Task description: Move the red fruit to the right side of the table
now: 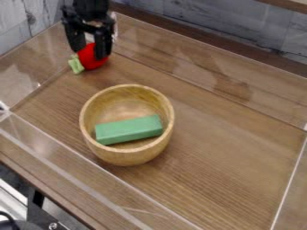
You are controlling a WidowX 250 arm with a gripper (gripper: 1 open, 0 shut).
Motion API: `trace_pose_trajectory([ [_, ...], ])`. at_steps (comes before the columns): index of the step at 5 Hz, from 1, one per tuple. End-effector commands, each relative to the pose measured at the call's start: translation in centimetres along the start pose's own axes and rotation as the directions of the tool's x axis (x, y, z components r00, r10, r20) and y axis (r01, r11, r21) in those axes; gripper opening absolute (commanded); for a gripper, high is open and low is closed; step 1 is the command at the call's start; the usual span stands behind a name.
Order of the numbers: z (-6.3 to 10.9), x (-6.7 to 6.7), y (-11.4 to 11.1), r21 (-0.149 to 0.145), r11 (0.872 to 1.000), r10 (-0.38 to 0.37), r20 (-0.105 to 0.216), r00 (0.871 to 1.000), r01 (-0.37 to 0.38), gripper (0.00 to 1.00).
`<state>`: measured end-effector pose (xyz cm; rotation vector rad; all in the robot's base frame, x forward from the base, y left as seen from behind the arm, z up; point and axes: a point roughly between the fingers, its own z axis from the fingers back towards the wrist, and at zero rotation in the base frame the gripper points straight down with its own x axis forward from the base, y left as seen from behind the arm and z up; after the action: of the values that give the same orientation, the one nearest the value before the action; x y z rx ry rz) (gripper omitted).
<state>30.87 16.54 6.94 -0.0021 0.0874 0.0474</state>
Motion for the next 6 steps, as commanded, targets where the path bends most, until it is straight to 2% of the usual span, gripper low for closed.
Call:
trace_pose_trajectory([
  [1,1.7,1.2,1.2,0.024,0.999,0.027,0.065,0.998,-0.029,1.00],
  [3,1.3,2.2,2.0,0.023,0.998,0.048,0.076,0.996,-0.050,1.00],
  [5,0.1,2.7,1.7,0.025,0.999,0.029,0.084,0.996,-0.031,1.00],
  [6,-0.9,2.4,1.9,0.027,0.999,0.021,0.088,0.996,-0.023,1.00],
])
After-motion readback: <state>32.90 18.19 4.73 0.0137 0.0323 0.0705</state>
